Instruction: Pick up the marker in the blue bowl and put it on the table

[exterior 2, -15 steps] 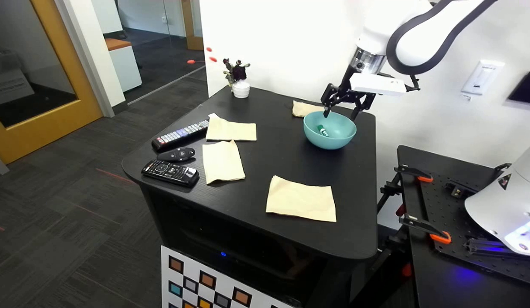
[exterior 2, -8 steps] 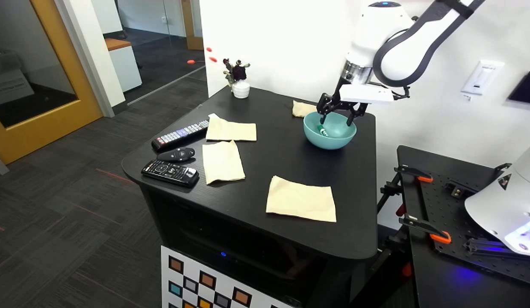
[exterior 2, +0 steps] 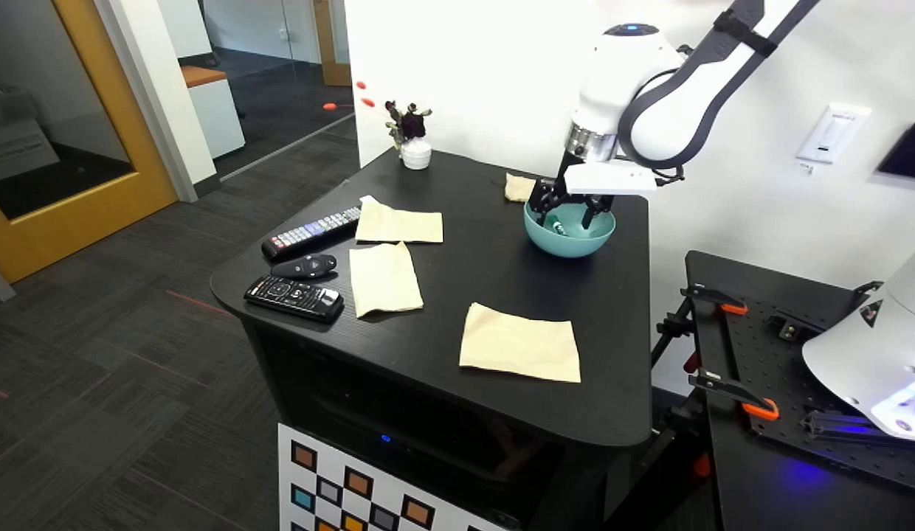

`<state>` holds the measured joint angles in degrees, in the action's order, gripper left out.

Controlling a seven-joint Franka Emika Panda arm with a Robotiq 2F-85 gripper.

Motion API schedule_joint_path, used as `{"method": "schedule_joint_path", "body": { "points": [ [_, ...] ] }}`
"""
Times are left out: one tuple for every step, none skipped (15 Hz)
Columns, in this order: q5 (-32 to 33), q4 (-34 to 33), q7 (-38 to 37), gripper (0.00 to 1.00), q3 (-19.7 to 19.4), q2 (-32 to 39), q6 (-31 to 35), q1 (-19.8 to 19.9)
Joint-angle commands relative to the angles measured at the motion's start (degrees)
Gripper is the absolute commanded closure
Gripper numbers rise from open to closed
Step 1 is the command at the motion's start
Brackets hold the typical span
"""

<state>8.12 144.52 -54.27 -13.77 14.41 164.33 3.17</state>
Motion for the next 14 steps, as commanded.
{"method": "schedule_joint_path", "body": {
  "points": [
    [-1.9, -2.1, -0.4, 0.0, -1.5, 2.3, -0.6, -2.6],
    [-2.2, -2.4, -0.3, 0.0, -1.7, 2.7, -0.7, -3.0],
    [-2.5, -2.7, -0.3, 0.0, -1.9, 3.1, -0.8, -3.4],
    [-2.5, -3.0, -0.5, 0.0, -2.2, 3.5, -0.9, -3.9],
    [-2.2, -3.3, -0.9, 0.0, -2.9, 4.0, -0.8, -4.6],
    [-2.2, -3.5, -0.8, 0.0, -3.2, 4.3, -0.7, -4.9],
    [-2.1, -3.6, -1.0, 0.25, -3.6, 4.6, -0.6, -5.3],
    [-2.0, -3.8, -1.1, 0.26, -4.1, 4.8, -0.4, -5.8],
    [-2.1, -3.9, -0.9, 0.32, -4.3, 5.0, -0.5, -6.0],
    [-2.2, -3.9, -0.9, 0.42, -4.6, 5.2, -0.3, -6.3],
    [-2.2, -4.0, -0.9, 0.49, -4.8, 5.3, -0.4, -6.6],
    [-2.3, -3.9, -0.9, 0.58, -5.0, 5.4, -0.4, -6.8],
    [-2.3, -3.9, -0.9, 0.64, -5.2, 5.5, -0.4, -7.1],
    [-2.3, -3.9, -0.9, 0.73, -5.3, 5.5, -0.4, -7.3]
  ]
}}
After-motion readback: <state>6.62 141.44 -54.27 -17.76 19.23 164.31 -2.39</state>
